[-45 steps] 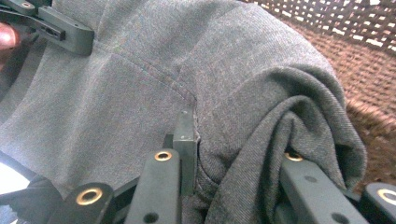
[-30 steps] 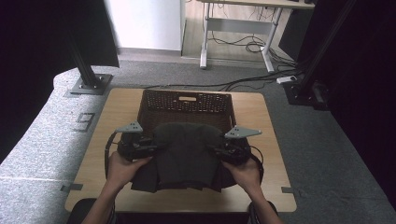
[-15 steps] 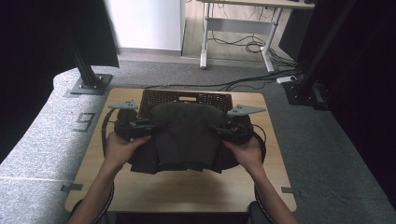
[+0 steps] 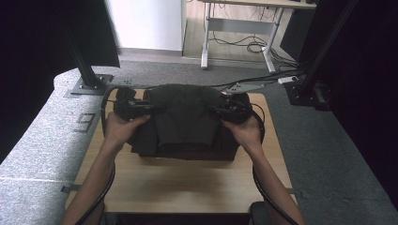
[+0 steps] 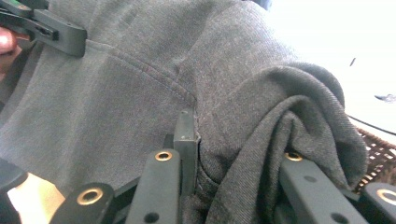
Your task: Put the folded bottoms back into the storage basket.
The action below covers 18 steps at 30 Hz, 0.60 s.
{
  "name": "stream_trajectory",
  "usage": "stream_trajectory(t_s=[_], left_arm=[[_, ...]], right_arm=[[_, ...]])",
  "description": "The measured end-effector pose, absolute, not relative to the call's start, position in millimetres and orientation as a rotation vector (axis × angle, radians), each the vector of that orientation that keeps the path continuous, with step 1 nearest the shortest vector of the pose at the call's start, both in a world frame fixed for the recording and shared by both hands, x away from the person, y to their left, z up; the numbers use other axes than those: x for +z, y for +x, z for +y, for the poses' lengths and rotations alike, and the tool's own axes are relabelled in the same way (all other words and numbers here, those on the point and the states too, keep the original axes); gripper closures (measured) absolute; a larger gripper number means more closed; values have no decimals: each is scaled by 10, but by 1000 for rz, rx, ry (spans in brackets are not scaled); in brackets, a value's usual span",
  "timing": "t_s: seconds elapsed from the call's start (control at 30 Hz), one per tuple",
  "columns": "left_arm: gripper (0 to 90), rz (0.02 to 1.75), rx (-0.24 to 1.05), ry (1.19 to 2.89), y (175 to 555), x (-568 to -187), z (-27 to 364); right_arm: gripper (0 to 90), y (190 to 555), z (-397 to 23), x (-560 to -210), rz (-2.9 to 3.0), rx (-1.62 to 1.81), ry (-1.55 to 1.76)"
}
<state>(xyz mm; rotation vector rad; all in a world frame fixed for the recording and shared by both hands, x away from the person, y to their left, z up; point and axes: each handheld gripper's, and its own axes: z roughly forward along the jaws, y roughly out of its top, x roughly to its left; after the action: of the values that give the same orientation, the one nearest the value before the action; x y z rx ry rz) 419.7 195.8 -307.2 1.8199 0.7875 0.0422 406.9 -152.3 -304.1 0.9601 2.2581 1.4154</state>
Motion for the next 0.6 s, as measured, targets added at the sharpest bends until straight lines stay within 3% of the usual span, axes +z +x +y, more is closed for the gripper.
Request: stream_trajectory(t_s=[0.6], left_arm=[[686, 809, 8, 1804, 4879, -3256, 1987]], right_arm=[[710, 4729, -1428, -3117, 2253, 1333, 1005]])
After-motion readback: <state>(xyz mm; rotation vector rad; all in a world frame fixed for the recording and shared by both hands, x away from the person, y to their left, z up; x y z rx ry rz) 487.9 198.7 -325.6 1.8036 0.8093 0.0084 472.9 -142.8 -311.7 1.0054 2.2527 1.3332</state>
